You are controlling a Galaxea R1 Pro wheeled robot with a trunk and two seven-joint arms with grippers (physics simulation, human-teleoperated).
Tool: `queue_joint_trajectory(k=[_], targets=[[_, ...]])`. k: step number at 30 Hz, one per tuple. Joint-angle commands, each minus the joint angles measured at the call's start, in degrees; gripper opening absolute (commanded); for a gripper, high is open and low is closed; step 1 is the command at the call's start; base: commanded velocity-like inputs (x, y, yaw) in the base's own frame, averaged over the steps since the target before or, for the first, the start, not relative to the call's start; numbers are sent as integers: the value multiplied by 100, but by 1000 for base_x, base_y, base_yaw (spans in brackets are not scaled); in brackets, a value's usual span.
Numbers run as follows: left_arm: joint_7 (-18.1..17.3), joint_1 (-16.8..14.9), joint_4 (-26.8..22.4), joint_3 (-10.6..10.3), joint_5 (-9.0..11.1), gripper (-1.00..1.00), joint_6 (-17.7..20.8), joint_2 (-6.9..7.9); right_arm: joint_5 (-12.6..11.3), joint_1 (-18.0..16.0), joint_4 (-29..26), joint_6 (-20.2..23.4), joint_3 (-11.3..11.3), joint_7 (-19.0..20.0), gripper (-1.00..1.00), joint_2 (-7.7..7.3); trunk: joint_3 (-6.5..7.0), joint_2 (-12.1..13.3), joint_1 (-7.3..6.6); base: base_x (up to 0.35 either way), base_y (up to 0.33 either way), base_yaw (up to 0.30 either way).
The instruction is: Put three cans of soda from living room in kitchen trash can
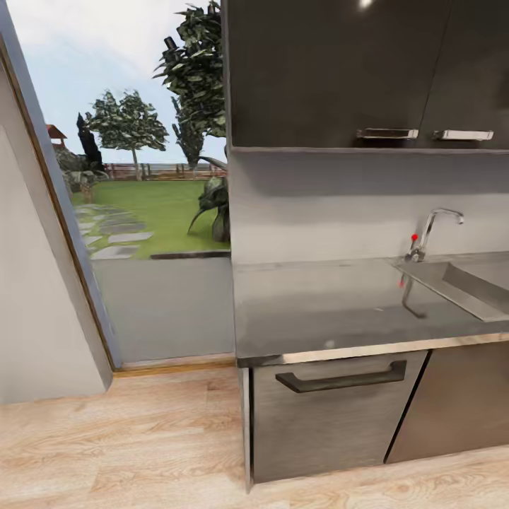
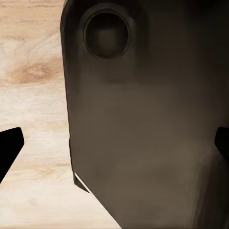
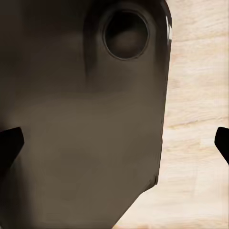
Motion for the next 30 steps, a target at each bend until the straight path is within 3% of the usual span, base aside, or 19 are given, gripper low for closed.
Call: queue_joint_trajectory(k=[1,10,30], targets=[[-30,-33,-34,31,8,100,-30,17,-20,-33,-33,-30,-24,27,100,-11,0,1,0,0,0,0],[-32,-69,-226,36,8,100,-70,14,-21,-47,-315,-218,-22,29,100,-10,0,1,0,0,0,0],[-32,-69,-226,36,8,100,-70,14,-21,-47,-315,-218,-22,29,100,-10,0,1,0,0,0,0]])
